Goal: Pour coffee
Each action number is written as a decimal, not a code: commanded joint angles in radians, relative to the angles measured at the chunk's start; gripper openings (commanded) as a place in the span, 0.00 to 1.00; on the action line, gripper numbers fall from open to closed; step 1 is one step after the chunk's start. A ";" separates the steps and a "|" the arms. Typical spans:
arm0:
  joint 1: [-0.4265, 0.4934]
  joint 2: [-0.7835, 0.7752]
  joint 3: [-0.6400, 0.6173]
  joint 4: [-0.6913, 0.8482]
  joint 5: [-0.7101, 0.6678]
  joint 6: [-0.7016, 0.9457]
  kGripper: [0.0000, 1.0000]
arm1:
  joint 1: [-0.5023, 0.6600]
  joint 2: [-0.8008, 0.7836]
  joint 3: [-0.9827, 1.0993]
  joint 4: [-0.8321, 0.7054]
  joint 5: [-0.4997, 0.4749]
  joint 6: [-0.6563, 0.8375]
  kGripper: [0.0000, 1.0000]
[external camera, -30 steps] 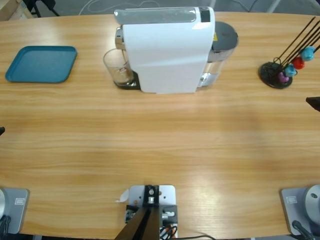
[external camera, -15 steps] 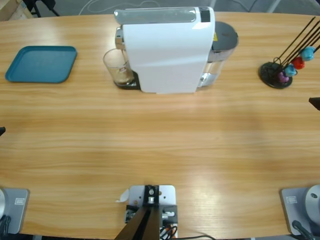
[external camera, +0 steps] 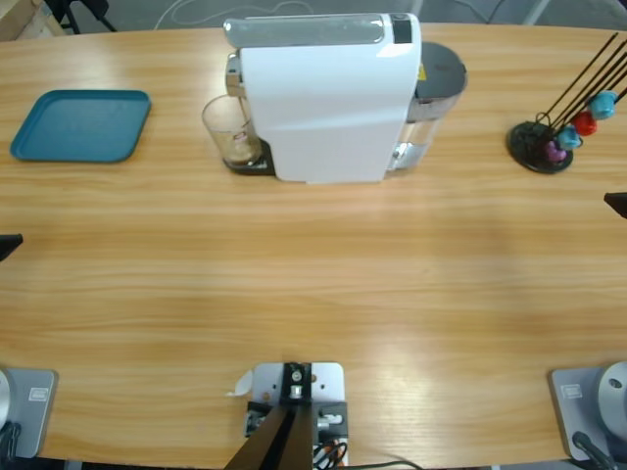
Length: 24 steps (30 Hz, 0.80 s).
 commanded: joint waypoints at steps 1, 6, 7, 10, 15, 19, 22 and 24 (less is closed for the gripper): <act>0.021 -0.050 0.025 -0.016 0.037 -0.008 1.00 | -0.016 0.004 0.032 -0.010 0.015 -0.013 1.00; 0.030 -0.050 0.028 -0.037 0.092 0.015 1.00 | -0.016 0.010 0.031 -0.009 0.022 -0.018 1.00; 0.031 -0.040 0.030 -0.037 0.088 0.016 1.00 | -0.016 0.012 0.031 -0.009 0.025 -0.022 1.00; 0.031 -0.038 0.033 -0.037 0.067 0.017 1.00 | -0.016 0.020 0.029 -0.008 0.033 -0.032 1.00; 0.031 -0.047 0.040 -0.039 0.067 0.042 1.00 | -0.016 0.050 0.022 -0.005 0.040 -0.043 1.00; 0.031 -0.041 0.046 -0.041 0.040 0.051 1.00 | -0.016 0.063 0.017 -0.002 0.054 -0.051 1.00; 0.032 -0.030 0.058 -0.046 0.009 0.067 1.00 | -0.016 0.073 0.010 -0.002 0.101 -0.065 1.00; 0.032 -0.029 0.056 -0.050 0.009 0.078 1.00 | -0.016 0.074 0.010 -0.002 0.101 -0.065 1.00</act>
